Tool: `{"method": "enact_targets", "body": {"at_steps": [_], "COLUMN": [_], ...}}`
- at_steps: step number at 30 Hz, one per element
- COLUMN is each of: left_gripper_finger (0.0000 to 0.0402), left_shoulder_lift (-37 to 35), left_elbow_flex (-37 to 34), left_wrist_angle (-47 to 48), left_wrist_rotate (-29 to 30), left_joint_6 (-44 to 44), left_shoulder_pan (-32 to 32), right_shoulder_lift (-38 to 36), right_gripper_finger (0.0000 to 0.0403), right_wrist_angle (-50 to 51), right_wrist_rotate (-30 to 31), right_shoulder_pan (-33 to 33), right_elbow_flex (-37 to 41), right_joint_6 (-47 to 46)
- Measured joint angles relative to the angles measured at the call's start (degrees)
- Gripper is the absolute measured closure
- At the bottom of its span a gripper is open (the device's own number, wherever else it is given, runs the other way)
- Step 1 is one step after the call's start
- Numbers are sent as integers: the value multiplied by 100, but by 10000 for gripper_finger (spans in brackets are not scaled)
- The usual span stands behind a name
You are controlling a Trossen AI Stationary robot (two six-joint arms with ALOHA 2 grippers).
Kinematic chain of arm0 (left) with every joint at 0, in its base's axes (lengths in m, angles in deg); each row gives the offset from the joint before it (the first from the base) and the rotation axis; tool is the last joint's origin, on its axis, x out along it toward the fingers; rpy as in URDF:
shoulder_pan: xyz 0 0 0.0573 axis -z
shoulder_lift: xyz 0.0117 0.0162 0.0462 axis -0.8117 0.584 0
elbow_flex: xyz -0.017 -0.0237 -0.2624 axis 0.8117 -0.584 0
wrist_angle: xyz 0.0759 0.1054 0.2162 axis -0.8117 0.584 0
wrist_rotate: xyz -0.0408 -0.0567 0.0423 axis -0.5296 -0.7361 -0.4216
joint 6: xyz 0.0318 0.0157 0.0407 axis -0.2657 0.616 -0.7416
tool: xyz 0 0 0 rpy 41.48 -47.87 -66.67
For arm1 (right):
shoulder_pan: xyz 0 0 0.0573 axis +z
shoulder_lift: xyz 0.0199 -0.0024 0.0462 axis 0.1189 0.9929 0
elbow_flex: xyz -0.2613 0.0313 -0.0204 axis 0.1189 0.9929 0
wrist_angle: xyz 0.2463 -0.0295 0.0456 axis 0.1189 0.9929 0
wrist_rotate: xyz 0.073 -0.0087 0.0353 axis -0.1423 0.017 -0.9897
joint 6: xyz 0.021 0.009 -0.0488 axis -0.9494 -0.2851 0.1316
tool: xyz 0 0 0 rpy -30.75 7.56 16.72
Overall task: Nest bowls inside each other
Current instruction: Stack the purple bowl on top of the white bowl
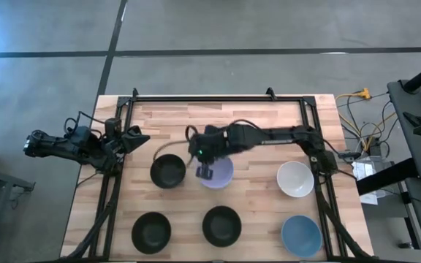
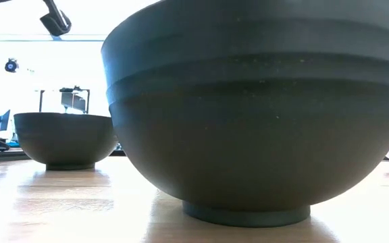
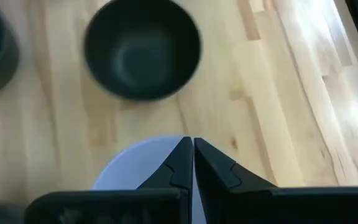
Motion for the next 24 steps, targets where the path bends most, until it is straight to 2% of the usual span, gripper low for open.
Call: {"method": "enact_targets", "body": {"at_steps": [5,13,16,24], "left_gripper_finger": [402,402,402,402], "left_shoulder_lift": [-61,-234,-279,-404], "left_elbow_flex": [0,1,0,0], "left_wrist_angle": [4,68,101,337], "left_wrist_rotate": [-117,-272,-272,-272], "left_joint_6": [10,-124,-291,-298], "left_shoulder_pan": [0,2,1,2], "right_shoulder_lift": [178,176,174,174], "right_gripper_finger": [394,394,394,394], "right_wrist_angle": [31,977,965,689], "right_wrist_rotate": [-38,-358,-732,-804], "right_shoulder_pan": [-390,-705,-781,-831], "right_elbow_flex": [11,75,203,671], "right_joint_6": [-125,-571,-574,-603]}}
